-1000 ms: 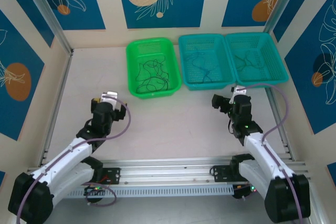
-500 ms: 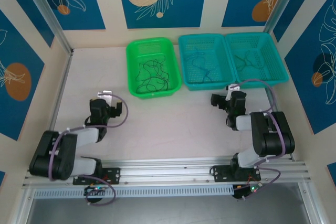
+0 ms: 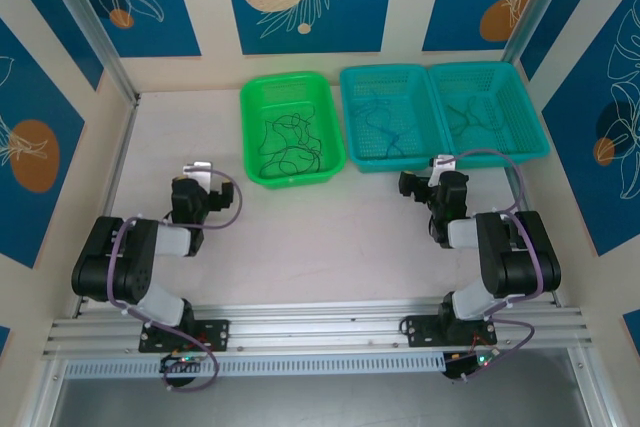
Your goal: Untangle the cables
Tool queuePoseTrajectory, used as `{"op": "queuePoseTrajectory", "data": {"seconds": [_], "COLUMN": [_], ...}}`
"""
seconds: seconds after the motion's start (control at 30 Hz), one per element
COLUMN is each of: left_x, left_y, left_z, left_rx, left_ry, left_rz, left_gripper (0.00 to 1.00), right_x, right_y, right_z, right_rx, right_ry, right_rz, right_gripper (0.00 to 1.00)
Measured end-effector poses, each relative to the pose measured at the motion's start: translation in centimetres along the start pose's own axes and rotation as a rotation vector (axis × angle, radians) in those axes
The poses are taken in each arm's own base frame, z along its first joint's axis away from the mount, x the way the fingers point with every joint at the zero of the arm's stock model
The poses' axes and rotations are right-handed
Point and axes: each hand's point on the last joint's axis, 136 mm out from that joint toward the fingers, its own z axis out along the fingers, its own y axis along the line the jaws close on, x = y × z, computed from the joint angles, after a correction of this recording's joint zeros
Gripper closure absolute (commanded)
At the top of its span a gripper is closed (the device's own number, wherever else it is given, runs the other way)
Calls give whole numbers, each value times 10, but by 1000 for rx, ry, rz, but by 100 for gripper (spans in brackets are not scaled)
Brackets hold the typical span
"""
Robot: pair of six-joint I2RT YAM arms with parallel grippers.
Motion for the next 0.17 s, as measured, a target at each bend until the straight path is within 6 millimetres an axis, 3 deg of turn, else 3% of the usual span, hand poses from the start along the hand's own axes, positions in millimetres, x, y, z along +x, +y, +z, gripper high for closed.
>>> {"op": "queuePoseTrajectory", "data": {"seconds": [0.17], "left_x": [0], "left_y": [-1], "left_z": [0], "left_rx": [4], "left_ry": [-1], "left_rz": [0], "left_gripper": [0], "right_x": [-1], "right_y": [0], "right_z": [0], "right_rx": [-1], "right_ry": [-2], "right_rz": [0], "right_gripper": [1]}}
